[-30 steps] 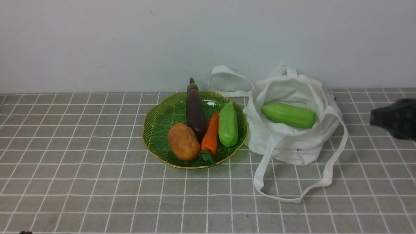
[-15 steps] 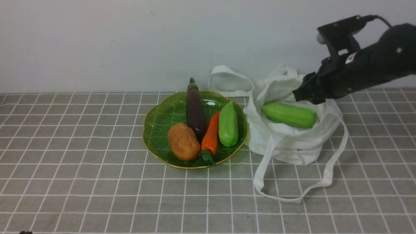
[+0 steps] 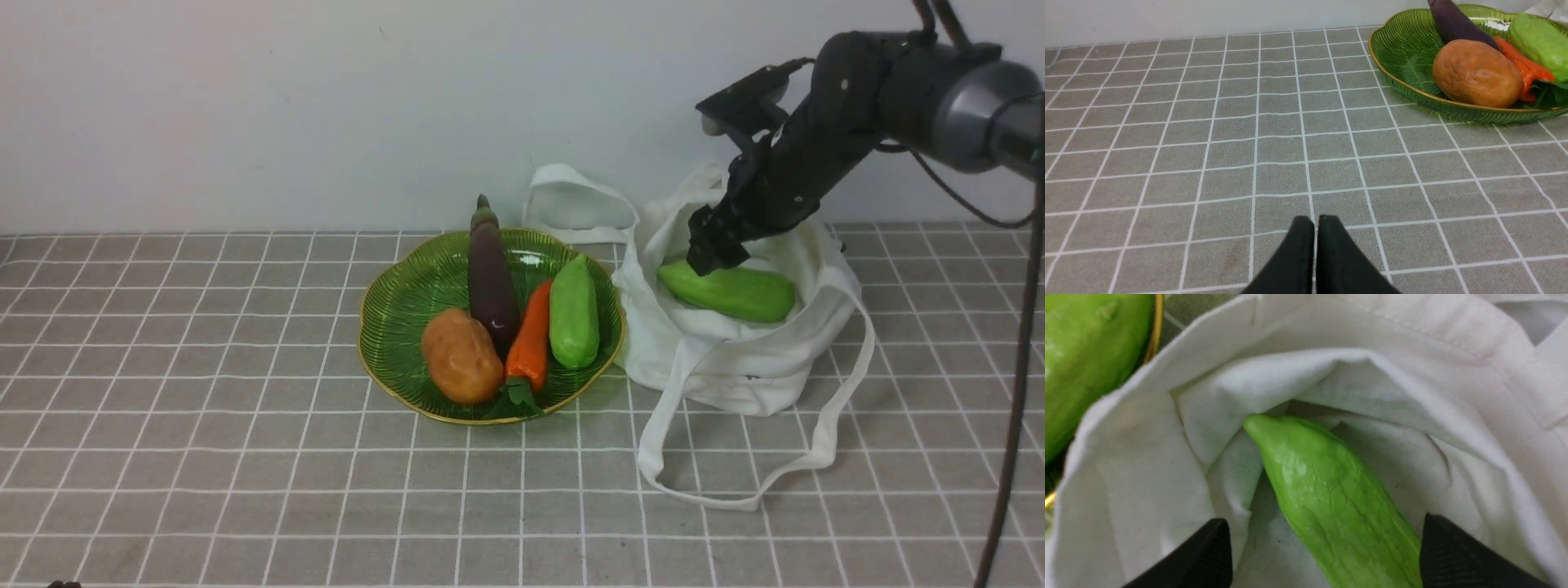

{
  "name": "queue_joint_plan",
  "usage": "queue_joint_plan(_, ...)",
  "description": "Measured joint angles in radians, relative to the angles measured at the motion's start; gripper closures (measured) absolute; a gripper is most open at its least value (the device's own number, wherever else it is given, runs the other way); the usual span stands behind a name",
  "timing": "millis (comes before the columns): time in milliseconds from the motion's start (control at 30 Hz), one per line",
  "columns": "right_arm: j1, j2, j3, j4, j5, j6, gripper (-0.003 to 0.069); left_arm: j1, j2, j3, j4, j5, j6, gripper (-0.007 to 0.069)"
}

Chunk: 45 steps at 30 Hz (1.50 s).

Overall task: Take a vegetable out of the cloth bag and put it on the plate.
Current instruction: Use the right arm to grab a chayote from the bag, then use the right arm to put the chayote into the empty plate on the left

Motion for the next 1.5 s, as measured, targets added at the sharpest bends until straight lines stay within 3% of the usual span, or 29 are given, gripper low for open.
queue_joint_plan(467, 0.001, 0.119, -0.015, -0.070, -0.058, -0.043, 0.0101, 0.000, 0.000, 0.000, 0.000, 0.000, 0.000, 0.0629)
queue_joint_plan(533, 0.002, 0.127, -0.015, -0.070, -0.057, -0.043, 0.0123, 0.000, 0.000, 0.000, 0.000, 0.000, 0.000, 0.0629)
queue_joint_plan(567, 0.002, 0.131, -0.015, -0.070, -0.054, -0.043, 0.0177, 0.000, 0.000, 0.000, 0.000, 0.000, 0.000, 0.0629)
queue_joint_plan(633, 0.002, 0.131, -0.015, -0.072, -0.050, -0.043, 0.0217, 0.000, 0.000, 0.000, 0.000, 0.000, 0.000, 0.0629)
queue_joint_plan(733, 0.002, 0.129, -0.020, -0.082, -0.036, -0.043, 0.0221, 0.000, 0.000, 0.000, 0.000, 0.000, 0.000, 0.0629)
queue_joint_plan(1000, 0.002, 0.088, -0.182, -0.088, 0.228, -0.031, 0.0221, 0.000, 0.000, 0.000, 0.000, 0.000, 0.000, 0.0629)
queue_joint_plan(1233, 0.002, 0.048, -0.319, -0.051, 0.266, 0.066, 0.0221, 0.000, 0.000, 0.000, 0.000, 0.000, 0.000, 0.0629)
queue_joint_plan(1367, 0.002, -0.024, -0.312, 0.027, 0.277, 0.208, 0.0221, 0.000, 0.000, 0.000, 0.000, 0.000, 0.000, 0.0629)
queue_joint_plan(1500, 0.014, -0.105, -0.235, 0.258, 0.277, 0.328, 0.0221, 0.000, 0.000, 0.000, 0.000, 0.000, 0.000, 0.0629)
